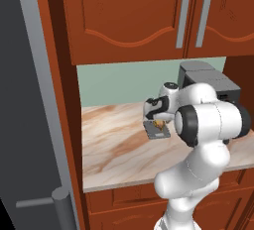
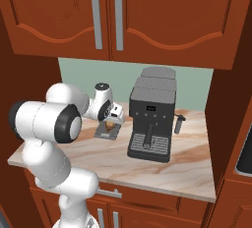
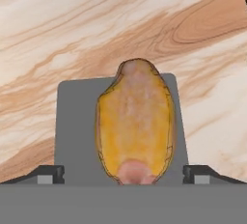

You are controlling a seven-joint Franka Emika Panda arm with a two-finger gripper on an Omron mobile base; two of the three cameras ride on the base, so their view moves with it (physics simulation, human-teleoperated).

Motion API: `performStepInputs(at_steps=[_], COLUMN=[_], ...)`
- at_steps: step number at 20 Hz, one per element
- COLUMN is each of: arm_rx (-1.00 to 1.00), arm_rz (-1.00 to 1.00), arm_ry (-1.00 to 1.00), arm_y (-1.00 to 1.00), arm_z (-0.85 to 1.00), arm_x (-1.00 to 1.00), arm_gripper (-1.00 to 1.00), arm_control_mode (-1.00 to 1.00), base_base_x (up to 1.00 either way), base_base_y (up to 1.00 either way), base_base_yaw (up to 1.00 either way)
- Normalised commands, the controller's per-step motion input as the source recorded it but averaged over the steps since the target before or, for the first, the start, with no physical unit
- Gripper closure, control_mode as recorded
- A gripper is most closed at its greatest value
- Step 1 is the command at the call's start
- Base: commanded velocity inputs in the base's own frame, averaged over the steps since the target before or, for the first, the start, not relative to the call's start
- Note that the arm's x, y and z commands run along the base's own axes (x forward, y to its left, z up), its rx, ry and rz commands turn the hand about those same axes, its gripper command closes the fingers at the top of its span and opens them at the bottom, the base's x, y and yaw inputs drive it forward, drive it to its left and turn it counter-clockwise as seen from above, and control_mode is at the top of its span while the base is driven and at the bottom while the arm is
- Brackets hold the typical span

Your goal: Take the chicken drumstick from the fridge and place it on the digital scale on the counter by the fridge. Wait a few seconds for a reading, then move it to the plate on the dining counter.

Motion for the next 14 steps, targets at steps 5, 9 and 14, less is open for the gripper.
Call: performStepInputs(at_steps=[5, 9, 14], arm_rx=[0.00, 0.00, -0.06], arm_rz=[0.00, 0.00, 0.06], arm_ry=[0.00, 0.00, 0.00], arm_y=[-0.07, -0.04, 0.00], arm_z=[0.56, 0.43, 0.75], arm_x=[-0.64, -0.89, -0.89], arm_gripper=[-1.00, -1.00, -1.00], arm_control_mode=[-1.00, -1.00, -1.00], base_base_x=[0.00, 0.00, 0.00], base_base_y=[0.00, 0.00, 0.00], base_base_yaw=[0.00, 0.00, 0.00])
